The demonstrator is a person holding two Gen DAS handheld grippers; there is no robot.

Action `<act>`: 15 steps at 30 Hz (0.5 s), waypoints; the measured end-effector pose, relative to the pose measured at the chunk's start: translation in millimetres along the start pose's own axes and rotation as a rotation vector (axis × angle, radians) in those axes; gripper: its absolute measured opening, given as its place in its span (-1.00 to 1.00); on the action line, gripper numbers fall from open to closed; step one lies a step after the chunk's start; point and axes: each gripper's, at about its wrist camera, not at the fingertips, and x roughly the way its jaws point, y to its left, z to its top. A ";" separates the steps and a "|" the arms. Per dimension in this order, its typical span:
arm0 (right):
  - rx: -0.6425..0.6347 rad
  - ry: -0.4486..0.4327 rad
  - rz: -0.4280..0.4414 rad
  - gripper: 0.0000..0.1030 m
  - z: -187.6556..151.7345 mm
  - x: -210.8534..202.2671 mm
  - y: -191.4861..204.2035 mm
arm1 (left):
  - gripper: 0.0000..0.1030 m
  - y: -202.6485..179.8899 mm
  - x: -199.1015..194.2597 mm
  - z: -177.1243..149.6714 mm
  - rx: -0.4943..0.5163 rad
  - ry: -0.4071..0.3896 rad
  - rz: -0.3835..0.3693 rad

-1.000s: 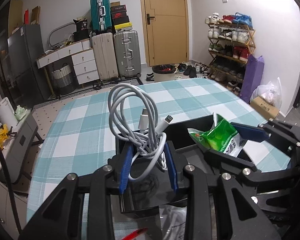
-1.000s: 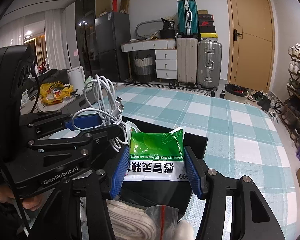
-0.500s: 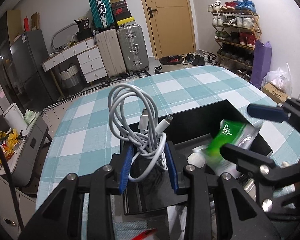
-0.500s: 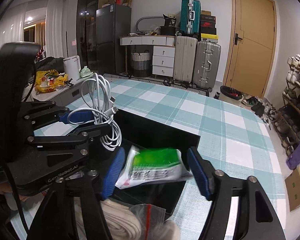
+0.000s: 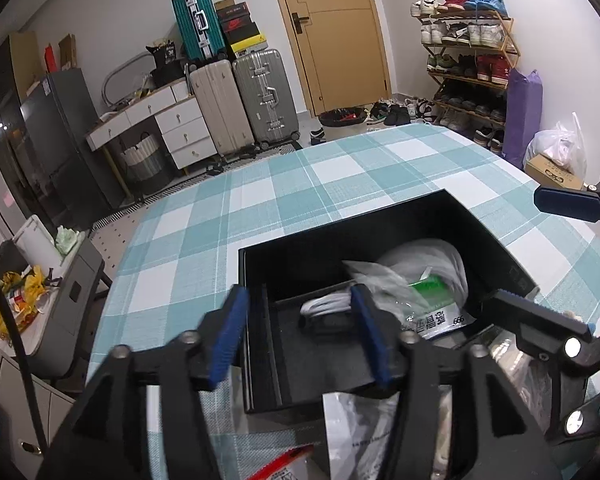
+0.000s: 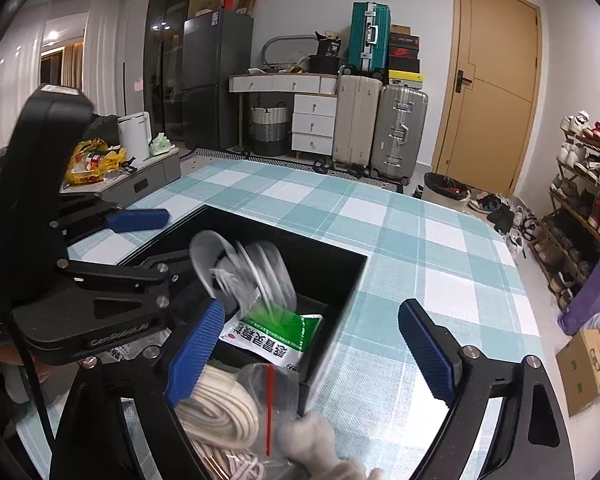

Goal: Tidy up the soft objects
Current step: 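Lower the white cable into the black box and open the left gripper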

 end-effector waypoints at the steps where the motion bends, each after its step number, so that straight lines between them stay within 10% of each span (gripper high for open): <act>1: 0.005 -0.002 -0.002 0.81 -0.8 -2.2 -1.3 | 0.12 0.2 -2.1 0.2 0.000 -0.001 0.001; 6: 0.031 -0.013 -0.007 0.92 -6.5 -15.3 -6.4 | 0.17 1.7 -13.9 -1.0 -0.005 -0.014 -0.005; 15: 0.083 -0.016 0.032 0.98 -15.6 -34.8 -10.3 | 0.90 4.6 -38.5 -8.8 -0.025 -0.048 0.000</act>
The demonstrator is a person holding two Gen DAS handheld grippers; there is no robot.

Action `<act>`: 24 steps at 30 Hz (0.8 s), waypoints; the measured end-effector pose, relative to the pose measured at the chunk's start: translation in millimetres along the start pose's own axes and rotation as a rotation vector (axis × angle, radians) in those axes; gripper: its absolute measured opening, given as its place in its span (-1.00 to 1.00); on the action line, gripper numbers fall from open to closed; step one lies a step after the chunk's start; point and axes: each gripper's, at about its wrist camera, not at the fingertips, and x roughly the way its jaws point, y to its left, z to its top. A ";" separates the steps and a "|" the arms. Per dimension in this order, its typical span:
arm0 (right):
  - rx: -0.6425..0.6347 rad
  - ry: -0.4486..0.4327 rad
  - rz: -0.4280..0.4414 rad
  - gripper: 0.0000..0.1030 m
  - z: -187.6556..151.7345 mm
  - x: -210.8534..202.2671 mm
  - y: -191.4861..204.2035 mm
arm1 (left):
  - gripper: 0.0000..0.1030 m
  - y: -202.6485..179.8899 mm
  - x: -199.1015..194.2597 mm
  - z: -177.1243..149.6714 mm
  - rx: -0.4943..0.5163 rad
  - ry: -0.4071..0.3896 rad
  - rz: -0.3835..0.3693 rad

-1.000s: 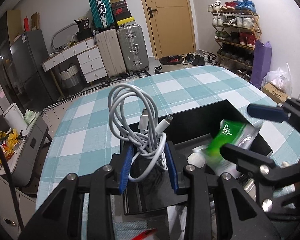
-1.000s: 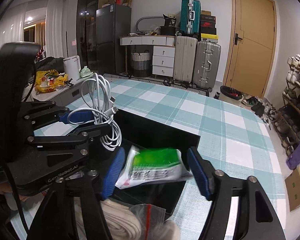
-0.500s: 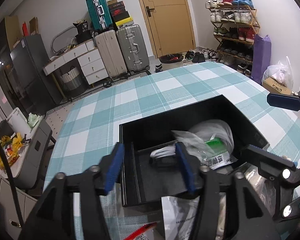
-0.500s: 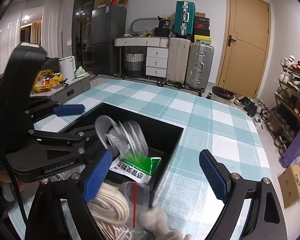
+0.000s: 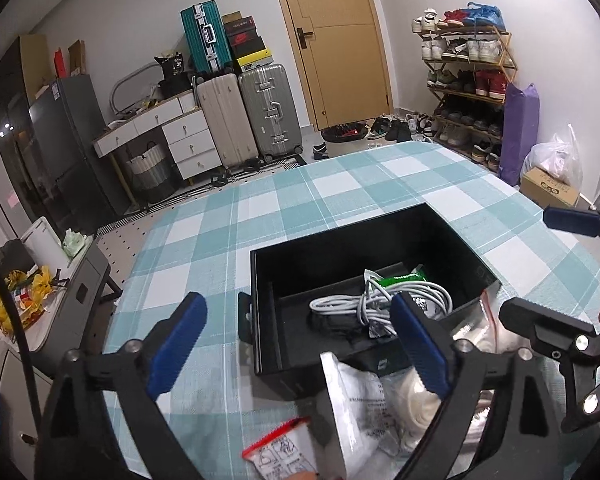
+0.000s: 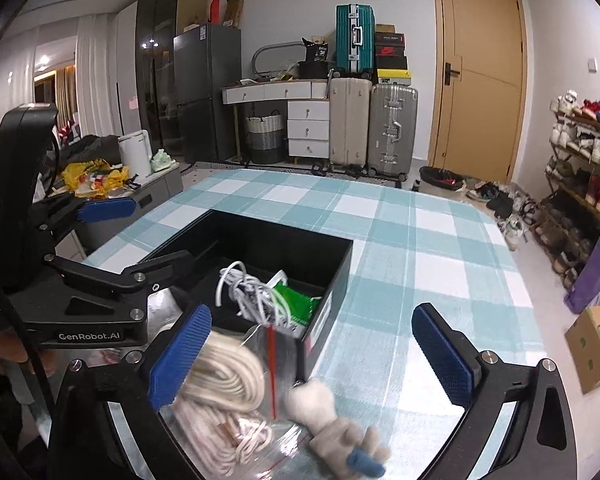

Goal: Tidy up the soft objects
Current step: 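Lower the white cable into the black box and open the left gripper, then move both grippers back toward the remaining items beside the box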

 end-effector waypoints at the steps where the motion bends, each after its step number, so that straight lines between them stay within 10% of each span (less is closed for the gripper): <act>1: 0.012 0.001 0.012 0.98 -1.8 -2.6 0.3 | 0.97 0.4 -2.5 -1.4 -0.003 -0.002 0.001; 24: 0.085 0.029 0.047 0.99 -35.2 -37.1 7.6 | 1.00 11.2 -37.8 -48.4 -0.108 0.027 -0.046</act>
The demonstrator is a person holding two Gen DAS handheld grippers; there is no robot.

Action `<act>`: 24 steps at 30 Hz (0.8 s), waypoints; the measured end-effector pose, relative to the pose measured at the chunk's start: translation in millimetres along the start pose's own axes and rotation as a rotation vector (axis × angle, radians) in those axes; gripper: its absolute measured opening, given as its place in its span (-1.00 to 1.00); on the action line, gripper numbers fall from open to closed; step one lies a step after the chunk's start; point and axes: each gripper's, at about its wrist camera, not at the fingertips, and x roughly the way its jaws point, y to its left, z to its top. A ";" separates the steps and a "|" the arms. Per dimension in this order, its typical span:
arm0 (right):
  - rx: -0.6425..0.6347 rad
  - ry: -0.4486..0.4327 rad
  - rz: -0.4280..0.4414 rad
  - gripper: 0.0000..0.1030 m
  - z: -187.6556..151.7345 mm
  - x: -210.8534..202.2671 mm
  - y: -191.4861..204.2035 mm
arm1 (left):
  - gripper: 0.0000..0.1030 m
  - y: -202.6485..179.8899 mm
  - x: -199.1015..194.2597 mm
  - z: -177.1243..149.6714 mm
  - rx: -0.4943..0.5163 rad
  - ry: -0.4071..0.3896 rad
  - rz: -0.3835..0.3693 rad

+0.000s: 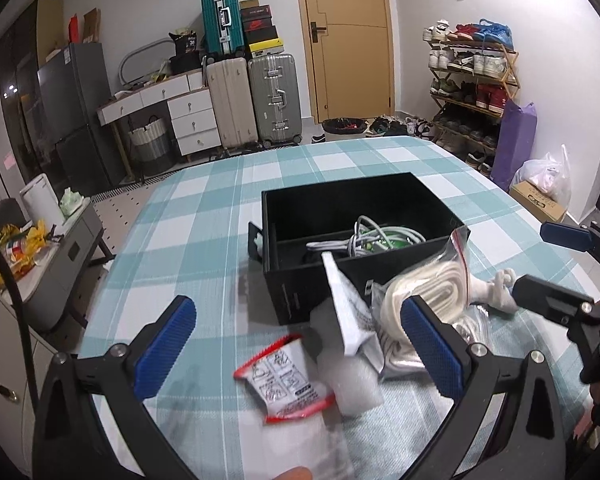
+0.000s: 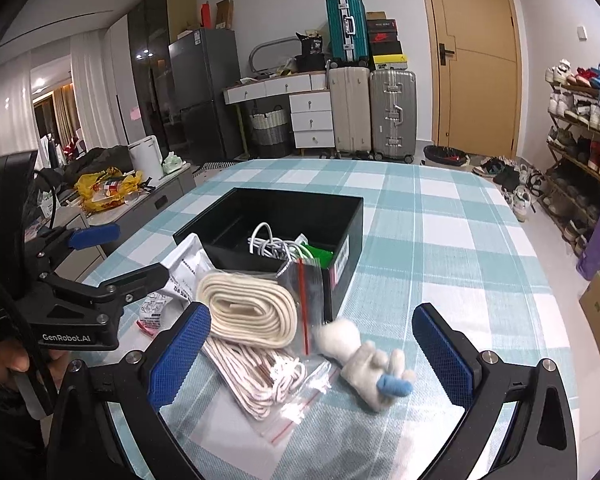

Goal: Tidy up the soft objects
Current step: 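Move both grippers back toward the remaining items beside the box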

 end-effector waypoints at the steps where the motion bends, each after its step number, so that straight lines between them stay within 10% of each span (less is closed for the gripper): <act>1: 0.006 0.005 0.006 0.99 -1.3 0.2 -1.4 | 1.00 2.3 -0.1 -2.1 -0.007 0.000 -0.004; 24: 0.027 0.124 -0.062 0.99 -16.3 21.3 -25.2 | 1.00 21.1 17.5 -44.2 -0.061 0.092 -0.019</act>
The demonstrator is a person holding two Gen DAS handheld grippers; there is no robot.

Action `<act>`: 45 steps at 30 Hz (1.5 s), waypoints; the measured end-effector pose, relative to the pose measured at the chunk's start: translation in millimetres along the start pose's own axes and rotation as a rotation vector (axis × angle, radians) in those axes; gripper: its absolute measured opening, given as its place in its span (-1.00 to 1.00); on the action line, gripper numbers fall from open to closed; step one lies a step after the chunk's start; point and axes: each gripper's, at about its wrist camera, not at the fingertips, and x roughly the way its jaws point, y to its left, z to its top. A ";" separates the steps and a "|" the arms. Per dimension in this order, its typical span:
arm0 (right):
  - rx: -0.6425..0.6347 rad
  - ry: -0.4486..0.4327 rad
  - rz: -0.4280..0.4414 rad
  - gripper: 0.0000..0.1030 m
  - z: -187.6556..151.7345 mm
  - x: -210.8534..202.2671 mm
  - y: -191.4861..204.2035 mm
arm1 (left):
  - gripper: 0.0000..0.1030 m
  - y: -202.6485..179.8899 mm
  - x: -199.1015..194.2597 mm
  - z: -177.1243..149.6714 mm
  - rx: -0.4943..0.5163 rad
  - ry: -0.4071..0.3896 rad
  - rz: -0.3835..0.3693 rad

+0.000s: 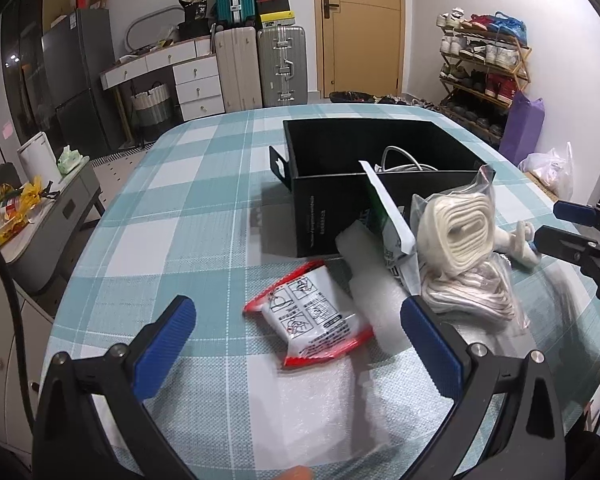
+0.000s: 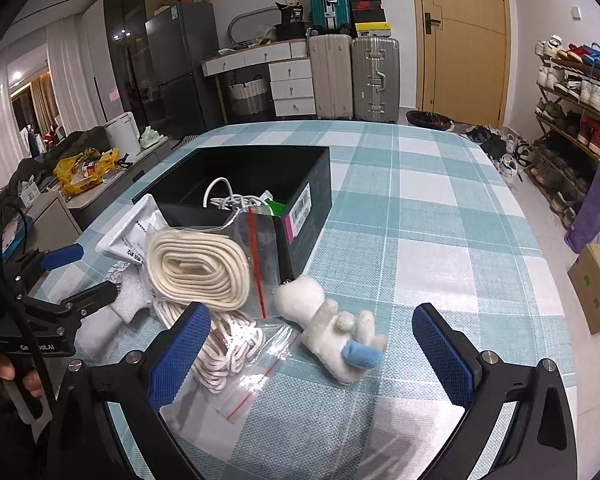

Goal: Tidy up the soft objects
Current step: 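Move both grippers back toward the remaining items beside the box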

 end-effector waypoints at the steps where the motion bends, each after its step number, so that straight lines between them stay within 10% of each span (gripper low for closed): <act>1: 0.000 0.004 -0.004 0.99 -0.2 0.7 -1.1 | 1.00 0.7 0.8 -0.3 -0.002 0.003 -0.002; 45: 0.152 0.188 -0.139 0.99 -13.3 44.4 -46.8 | 1.00 26.1 27.6 -1.5 -0.038 0.123 0.039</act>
